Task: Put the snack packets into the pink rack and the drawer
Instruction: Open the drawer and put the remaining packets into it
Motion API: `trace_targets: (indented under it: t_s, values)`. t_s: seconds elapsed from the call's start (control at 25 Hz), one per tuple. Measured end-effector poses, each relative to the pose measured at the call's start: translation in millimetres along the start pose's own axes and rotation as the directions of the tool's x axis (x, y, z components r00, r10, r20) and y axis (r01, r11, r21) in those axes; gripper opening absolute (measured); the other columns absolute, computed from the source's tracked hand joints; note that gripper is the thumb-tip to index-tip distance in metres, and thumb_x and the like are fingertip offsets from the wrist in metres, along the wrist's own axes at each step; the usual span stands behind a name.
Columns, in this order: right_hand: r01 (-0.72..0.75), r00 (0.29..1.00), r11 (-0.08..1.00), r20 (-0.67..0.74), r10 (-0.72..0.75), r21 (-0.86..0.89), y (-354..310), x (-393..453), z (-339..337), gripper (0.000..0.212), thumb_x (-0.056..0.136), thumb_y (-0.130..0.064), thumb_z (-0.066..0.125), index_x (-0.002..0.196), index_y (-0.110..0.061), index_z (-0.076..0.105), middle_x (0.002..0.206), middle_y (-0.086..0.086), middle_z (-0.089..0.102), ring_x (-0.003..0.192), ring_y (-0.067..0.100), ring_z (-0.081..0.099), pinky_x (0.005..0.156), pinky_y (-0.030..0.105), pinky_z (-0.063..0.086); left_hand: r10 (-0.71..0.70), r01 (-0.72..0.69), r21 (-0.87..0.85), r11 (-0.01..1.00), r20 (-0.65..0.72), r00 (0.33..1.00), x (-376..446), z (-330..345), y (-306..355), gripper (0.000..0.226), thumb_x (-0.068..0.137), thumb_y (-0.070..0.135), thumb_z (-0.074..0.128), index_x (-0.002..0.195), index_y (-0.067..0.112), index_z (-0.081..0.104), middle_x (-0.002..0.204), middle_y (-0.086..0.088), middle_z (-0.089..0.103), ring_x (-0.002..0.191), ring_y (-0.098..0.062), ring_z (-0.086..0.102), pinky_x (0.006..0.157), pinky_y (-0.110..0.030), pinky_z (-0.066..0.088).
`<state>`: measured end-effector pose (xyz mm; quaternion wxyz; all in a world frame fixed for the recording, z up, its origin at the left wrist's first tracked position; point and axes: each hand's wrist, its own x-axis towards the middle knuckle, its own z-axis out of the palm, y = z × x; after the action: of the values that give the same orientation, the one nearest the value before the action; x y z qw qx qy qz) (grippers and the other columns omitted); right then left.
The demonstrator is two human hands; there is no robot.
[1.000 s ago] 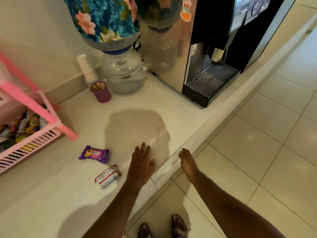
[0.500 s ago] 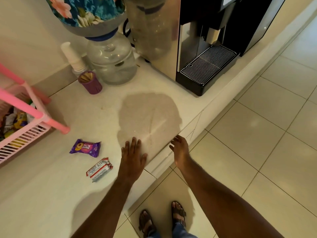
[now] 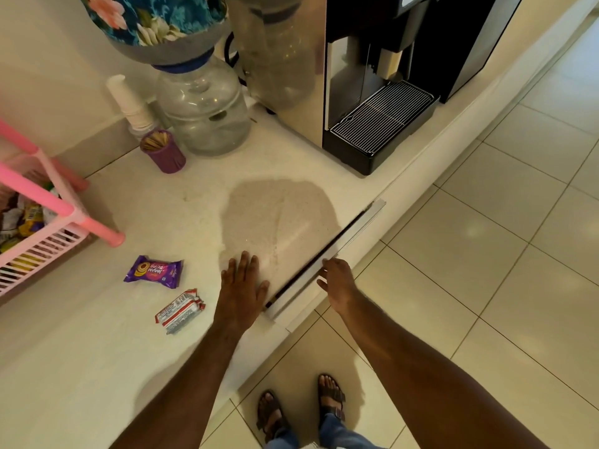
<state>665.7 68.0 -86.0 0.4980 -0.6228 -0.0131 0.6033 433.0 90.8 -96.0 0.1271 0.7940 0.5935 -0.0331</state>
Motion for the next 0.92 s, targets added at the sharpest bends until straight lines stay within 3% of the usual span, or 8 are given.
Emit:
trace_targets:
  t_s: [0.12,0.32,0.48,0.72,0.84,0.92]
  values:
    - [0.003,1.000,0.998,-0.003,-0.003,-0.067,4.8,-5.9,-24.0,0.027,0.102,-0.024,0.057,0.123,-0.006,0.056,0.117,0.014,0.066,0.108,0.026,0.064,0.097,0.041,0.053,0.010,-0.010,-0.005,1.000,-0.007,1.000,-1.4,-0.8,0.7,0.071,0.104,0.048,0.036,0.162,0.018,0.009,0.170,-0.010,0.003,0.156,-0.035,0.004,0.126,-0.049,0.014]
    - [0.023,0.987,0.959,-0.148,-0.068,-0.284,14.5,-12.0,-63.9,0.033,0.095,-0.048,0.063,0.102,-0.016,0.056,0.092,0.009,0.059,0.084,0.021,0.057,0.078,0.035,0.053,0.007,-0.007,-0.020,1.000,-0.018,1.000,-3.0,-2.3,4.5,0.070,0.104,0.045,0.039,0.162,0.017,0.011,0.170,-0.012,0.005,0.156,-0.036,0.004,0.126,-0.051,0.015]
    - [0.087,0.963,0.941,-0.215,-0.164,-0.327,21.3,-18.1,-92.8,0.049,0.092,-0.054,0.064,0.099,-0.006,0.059,0.075,0.008,0.055,0.068,0.019,0.054,0.067,0.034,0.050,0.007,-0.007,-0.027,1.000,-0.019,1.000,-4.3,-2.9,5.2,0.069,0.105,0.043,0.038,0.162,0.016,0.011,0.169,-0.013,0.004,0.156,-0.037,0.002,0.126,-0.052,0.012]
    - [0.178,0.915,0.890,-0.262,-0.306,-0.419,30.6,-33.3,-129.2,0.049,0.090,-0.051,0.068,0.075,-0.005,0.057,0.063,0.008,0.055,0.051,0.013,0.055,0.048,0.019,0.048,-0.004,0.002,-0.063,0.998,-0.019,1.000,-4.9,-4.2,8.9,0.070,0.105,0.042,0.038,0.162,0.016,0.008,0.170,-0.012,0.001,0.156,-0.036,-0.002,0.127,-0.052,0.008]
    - [0.184,0.895,0.878,-0.295,-0.336,-0.442,36.5,-36.6,-139.1,0.043,0.089,-0.047,0.070,0.077,-0.007,0.058,0.065,0.007,0.061,0.058,0.018,0.062,0.057,0.029,0.051,0.001,-0.002,-0.082,0.997,-0.022,1.000,-6.3,-5.4,9.2,0.070,0.105,0.043,0.037,0.162,0.017,0.008,0.170,-0.011,0.000,0.156,-0.035,-0.003,0.127,-0.051,0.007]
    - [0.174,0.872,0.870,-0.339,-0.354,-0.461,37.9,-39.2,-140.7,0.042,0.085,-0.044,0.076,0.099,-0.012,0.053,0.089,0.010,0.064,0.081,0.023,0.064,0.072,0.037,0.054,0.000,-0.001,-0.095,0.995,-0.014,1.000,-5.6,-7.7,9.1,0.069,0.105,0.043,0.037,0.162,0.017,0.008,0.170,-0.011,0.000,0.156,-0.035,-0.004,0.127,-0.051,0.007]
